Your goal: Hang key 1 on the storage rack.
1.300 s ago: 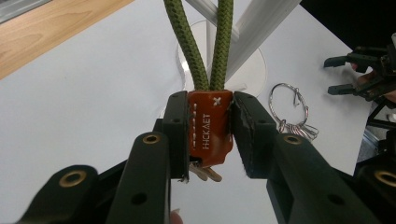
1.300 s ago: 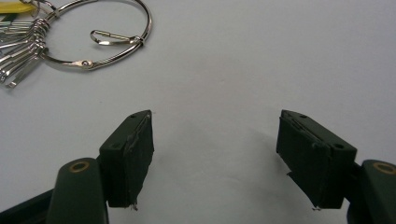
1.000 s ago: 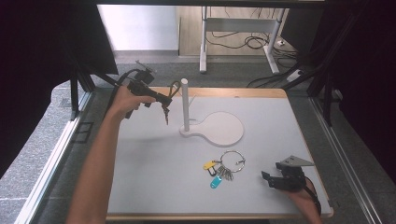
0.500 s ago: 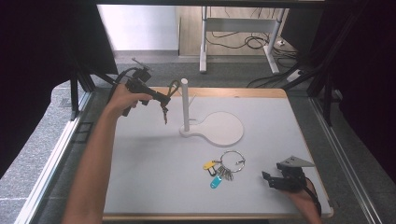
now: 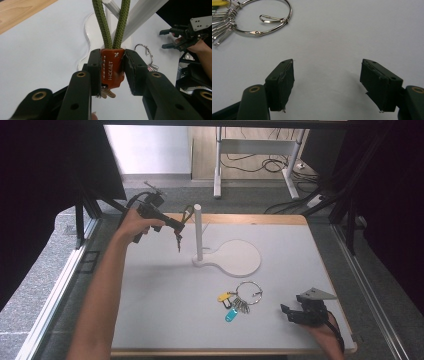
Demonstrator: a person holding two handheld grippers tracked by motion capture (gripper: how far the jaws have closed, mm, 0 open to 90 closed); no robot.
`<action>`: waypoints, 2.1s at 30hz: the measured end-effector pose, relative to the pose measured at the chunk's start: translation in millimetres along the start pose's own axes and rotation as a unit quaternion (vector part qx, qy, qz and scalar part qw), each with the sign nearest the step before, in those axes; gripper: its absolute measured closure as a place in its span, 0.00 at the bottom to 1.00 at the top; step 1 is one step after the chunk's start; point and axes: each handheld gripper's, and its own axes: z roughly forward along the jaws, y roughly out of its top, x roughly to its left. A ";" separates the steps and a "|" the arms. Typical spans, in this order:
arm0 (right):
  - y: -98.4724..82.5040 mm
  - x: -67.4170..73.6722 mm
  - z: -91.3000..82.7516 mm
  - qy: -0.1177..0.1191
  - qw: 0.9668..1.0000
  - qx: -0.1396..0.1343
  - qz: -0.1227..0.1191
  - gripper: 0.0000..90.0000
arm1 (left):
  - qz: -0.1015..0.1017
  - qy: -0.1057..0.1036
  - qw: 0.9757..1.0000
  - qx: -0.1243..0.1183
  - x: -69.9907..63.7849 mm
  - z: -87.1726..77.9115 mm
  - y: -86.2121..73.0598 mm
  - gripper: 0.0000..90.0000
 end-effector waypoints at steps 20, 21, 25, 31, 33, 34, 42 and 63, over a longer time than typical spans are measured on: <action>2.3 1.9 0.1 0.005 1.000 -0.003 -0.004 0.31 | 0.026 0.063 0.998 -0.005 -21.3 13.7 -10.7 0.69; 2.6 1.8 0.5 0.005 1.000 -0.003 -0.004 0.31 | 0.027 0.068 0.997 -0.011 -23.3 13.7 -12.5 0.67; 4.2 0.9 2.7 0.008 1.000 -0.002 -0.007 0.31 | 0.030 0.090 0.995 -0.027 -30.2 10.8 -19.4 0.57; 6.6 0.2 5.6 0.016 1.000 -0.004 -0.004 0.31 | 0.036 0.108 0.993 -0.044 -42.7 6.4 -30.7 0.53; 7.5 0.0 6.4 0.018 1.000 -0.006 -0.006 0.31 | 0.039 0.111 0.992 -0.048 -49.0 6.8 -35.8 0.51; 8.5 0.0 6.7 0.020 1.000 -0.008 -0.005 0.31 | 0.040 0.117 0.991 -0.049 -52.2 7.1 -38.2 0.50; 17.8 1.3 5.3 0.026 0.999 -0.020 -0.011 0.31 | 0.053 0.147 0.986 -0.057 -80.1 8.7 -62.4 0.48; 14.3 -4.3 -11.3 0.011 0.999 -0.034 -0.003 0.31 | 0.072 0.148 0.984 -0.071 -119.8 36.3 -137.3 0.47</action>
